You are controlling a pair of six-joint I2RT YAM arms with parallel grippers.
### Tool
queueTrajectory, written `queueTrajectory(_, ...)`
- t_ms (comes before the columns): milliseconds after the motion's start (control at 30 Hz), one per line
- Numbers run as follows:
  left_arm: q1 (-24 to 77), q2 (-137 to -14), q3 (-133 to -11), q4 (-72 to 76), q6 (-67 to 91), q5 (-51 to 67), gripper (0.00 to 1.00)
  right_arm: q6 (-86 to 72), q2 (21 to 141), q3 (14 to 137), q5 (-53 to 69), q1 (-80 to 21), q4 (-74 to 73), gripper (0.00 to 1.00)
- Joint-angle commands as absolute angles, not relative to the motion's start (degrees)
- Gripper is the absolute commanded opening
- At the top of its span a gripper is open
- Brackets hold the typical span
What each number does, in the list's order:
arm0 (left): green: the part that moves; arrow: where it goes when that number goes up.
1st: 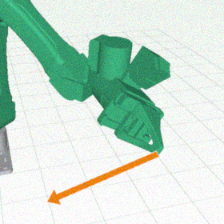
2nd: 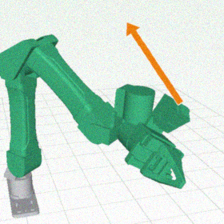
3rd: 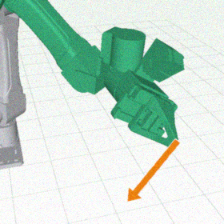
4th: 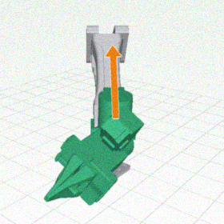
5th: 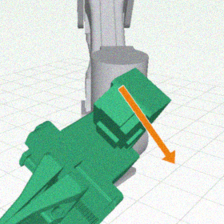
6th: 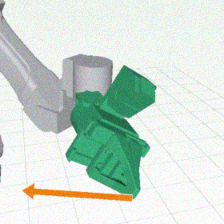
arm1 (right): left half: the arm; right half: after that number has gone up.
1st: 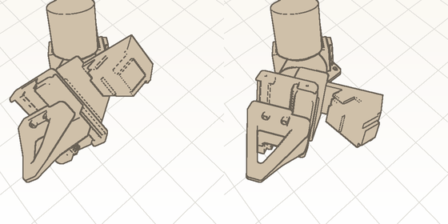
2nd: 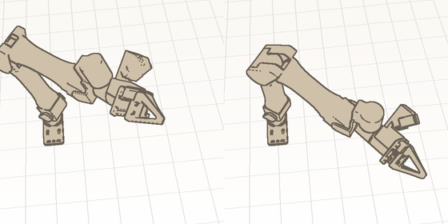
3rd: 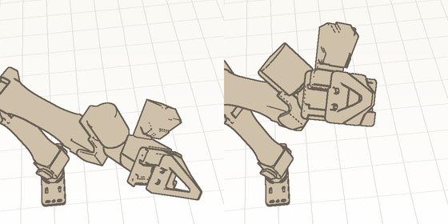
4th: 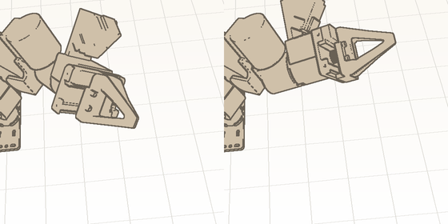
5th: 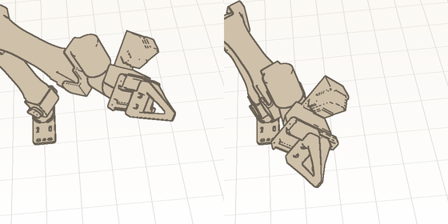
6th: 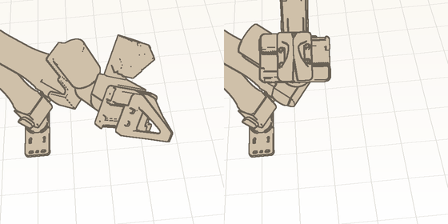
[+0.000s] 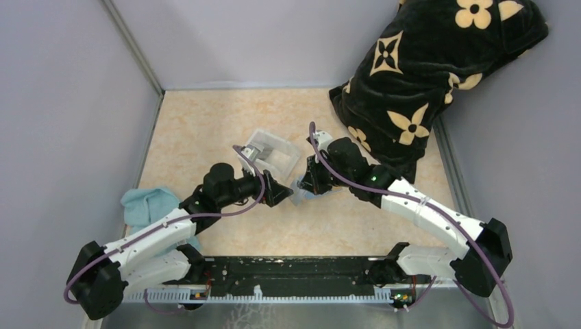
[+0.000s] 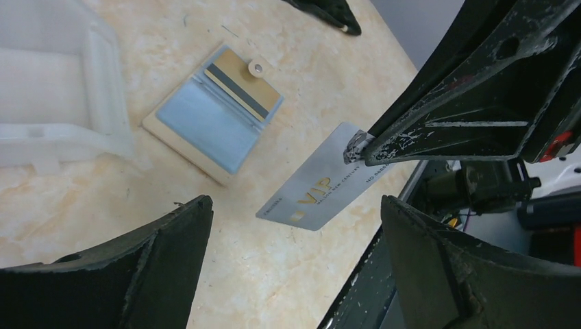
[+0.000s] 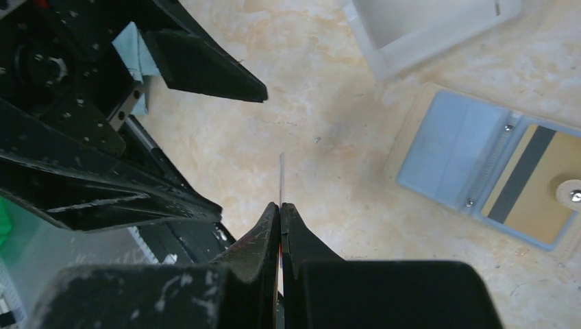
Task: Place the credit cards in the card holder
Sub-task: Pick up the credit card from the storage box.
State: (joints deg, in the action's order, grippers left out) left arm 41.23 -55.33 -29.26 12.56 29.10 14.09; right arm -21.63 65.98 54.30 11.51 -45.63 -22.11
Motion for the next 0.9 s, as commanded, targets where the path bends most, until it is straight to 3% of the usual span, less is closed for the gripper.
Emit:
queueTrajectory(0,42.25,-57.17,-29.59,15.8,25.05,18.49,0.97,-23.44,63.7,53.81,16.25,-46.36,-18.48,0.0)
queueTrajectory(167,42.28,-57.5,-28.62,17.59,23.76,19.68,0.96,-23.88,64.1,53.27,19.12,-45.69,-18.22,0.0)
queueTrajectory(500,42.28,-63.04,-29.14,21.16,21.97,26.58,0.83,-25.2,64.49,51.06,27.37,-40.97,-15.39,0.0)
queueTrajectory(800,42.19,-65.95,-29.41,25.63,22.7,31.21,0.65,-26.79,68.76,49.04,36.36,-36.8,-10.38,0.0)
queueTrajectory(867,42.02,-66.69,-29.74,25.82,22.62,32.17,0.52,-26.96,69.83,48.96,37.19,-36.22,-9.72,0.0)
